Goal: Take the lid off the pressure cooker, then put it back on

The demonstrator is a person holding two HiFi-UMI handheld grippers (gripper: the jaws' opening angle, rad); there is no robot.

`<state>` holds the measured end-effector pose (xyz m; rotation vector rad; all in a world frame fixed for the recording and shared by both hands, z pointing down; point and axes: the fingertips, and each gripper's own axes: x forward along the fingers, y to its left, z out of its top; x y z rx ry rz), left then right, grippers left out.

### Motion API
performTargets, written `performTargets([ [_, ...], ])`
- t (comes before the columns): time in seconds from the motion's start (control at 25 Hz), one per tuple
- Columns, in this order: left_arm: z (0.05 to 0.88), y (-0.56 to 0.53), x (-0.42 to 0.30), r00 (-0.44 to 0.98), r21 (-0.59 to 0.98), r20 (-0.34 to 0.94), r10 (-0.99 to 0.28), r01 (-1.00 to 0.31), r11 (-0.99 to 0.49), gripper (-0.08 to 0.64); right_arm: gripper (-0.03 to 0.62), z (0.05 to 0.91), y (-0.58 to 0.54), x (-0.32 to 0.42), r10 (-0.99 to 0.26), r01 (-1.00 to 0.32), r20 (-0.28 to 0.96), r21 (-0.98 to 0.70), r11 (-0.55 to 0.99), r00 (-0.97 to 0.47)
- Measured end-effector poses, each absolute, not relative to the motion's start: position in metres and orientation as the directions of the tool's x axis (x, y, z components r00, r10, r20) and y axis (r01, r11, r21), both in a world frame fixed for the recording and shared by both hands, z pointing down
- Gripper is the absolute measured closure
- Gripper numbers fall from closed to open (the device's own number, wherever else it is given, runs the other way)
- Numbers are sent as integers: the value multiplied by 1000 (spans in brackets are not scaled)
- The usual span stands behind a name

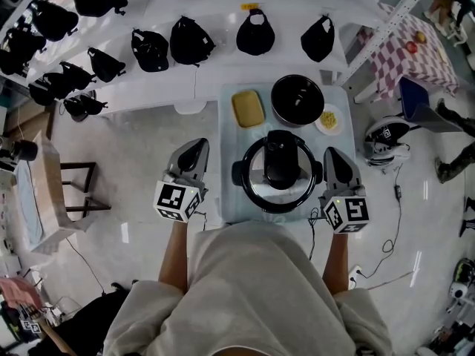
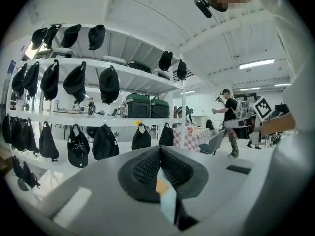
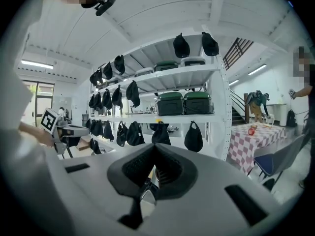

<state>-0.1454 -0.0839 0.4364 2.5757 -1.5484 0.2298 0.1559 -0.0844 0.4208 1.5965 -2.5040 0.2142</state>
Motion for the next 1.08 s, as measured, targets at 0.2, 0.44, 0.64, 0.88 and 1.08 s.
performTargets([
  [0.2,438,-80,-139,469,37,194,-861,-881,-472,554,592,421,-82,157,-883,-908,223,-25,418,-413],
  [0.44,442,-76,-134,478,48,200,-855,-876,-479,554,592,424,-77,156,-877,-905,235,-23,426,-419],
  [0.64,441,-74,-132,480,47,201,-854,-875,-481,554,592,426,-74,156,-874,-903,241,-24,430,-422],
  [0.88,441,-72,-131,483,47,199,-853,-874,-484,554,592,425,-71,154,-871,-901,247,-19,433,-424],
  [1.08,441,-70,-130,485,42,198,-852,-872,-487,554,592,424,-70,154,-871,-901,247,-17,433,-424],
])
